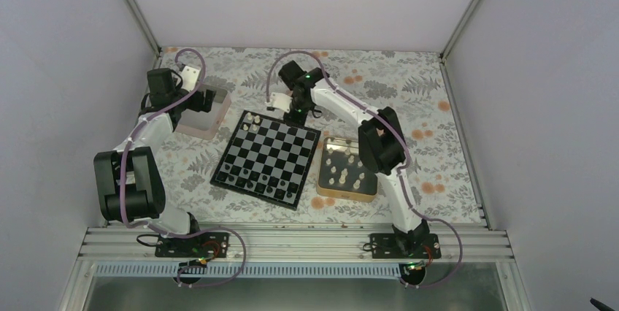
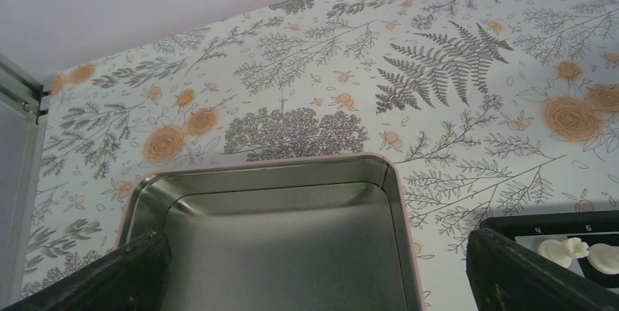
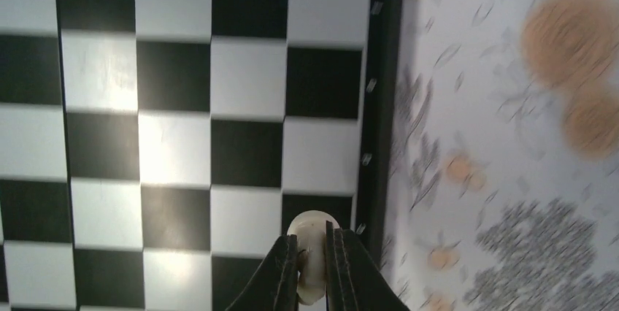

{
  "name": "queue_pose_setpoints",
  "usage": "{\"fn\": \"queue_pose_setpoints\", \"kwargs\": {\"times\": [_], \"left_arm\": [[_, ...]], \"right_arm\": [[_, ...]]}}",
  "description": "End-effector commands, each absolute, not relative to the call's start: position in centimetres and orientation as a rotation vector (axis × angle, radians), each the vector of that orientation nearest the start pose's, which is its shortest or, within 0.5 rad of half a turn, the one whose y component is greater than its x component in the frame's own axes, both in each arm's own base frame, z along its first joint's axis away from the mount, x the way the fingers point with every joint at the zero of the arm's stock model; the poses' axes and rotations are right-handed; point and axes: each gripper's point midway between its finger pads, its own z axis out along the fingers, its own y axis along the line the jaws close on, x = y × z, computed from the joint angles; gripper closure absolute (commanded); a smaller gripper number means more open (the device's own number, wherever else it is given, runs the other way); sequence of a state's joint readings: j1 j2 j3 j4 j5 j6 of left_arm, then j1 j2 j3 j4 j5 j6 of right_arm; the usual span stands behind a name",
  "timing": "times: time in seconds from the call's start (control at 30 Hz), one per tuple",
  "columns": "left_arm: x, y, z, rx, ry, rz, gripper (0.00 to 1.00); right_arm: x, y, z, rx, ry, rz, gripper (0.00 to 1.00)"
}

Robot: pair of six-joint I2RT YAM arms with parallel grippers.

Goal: Set up the chess pieces on the board
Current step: Place the chess piece on the chessboard.

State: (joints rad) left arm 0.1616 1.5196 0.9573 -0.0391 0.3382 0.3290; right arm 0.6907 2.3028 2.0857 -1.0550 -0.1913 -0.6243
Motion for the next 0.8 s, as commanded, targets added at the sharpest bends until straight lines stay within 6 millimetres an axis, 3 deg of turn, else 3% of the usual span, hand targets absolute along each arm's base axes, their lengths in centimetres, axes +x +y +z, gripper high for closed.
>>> {"fn": "queue_pose_setpoints", "kwargs": {"times": [0.0, 0.2, 0.53, 0.77], "left_arm": [[44.9, 1.2, 17.0, 0.39, 2.076, -0.11, 0.0], [44.8, 1.1, 16.5, 0.392, 2.089, -0.119, 0.0], [44.8, 1.2, 16.5, 0.393, 2.092, -0.115, 0.0], [44.9, 1.1, 16.3, 0.396, 2.098, -0.126, 0.0]], "right_arm": [[36.7, 32.9, 8.8, -1.76, 2.265, 0.237, 0.96], [36.5, 31.4, 7.7, -1.745, 2.312, 0.23, 0.96], [37.4, 30.9, 6.4, -1.739, 2.339, 0.19, 0.96], [37.0, 30.6, 5.8, -1.757, 2.351, 0.195, 0.96]]}}
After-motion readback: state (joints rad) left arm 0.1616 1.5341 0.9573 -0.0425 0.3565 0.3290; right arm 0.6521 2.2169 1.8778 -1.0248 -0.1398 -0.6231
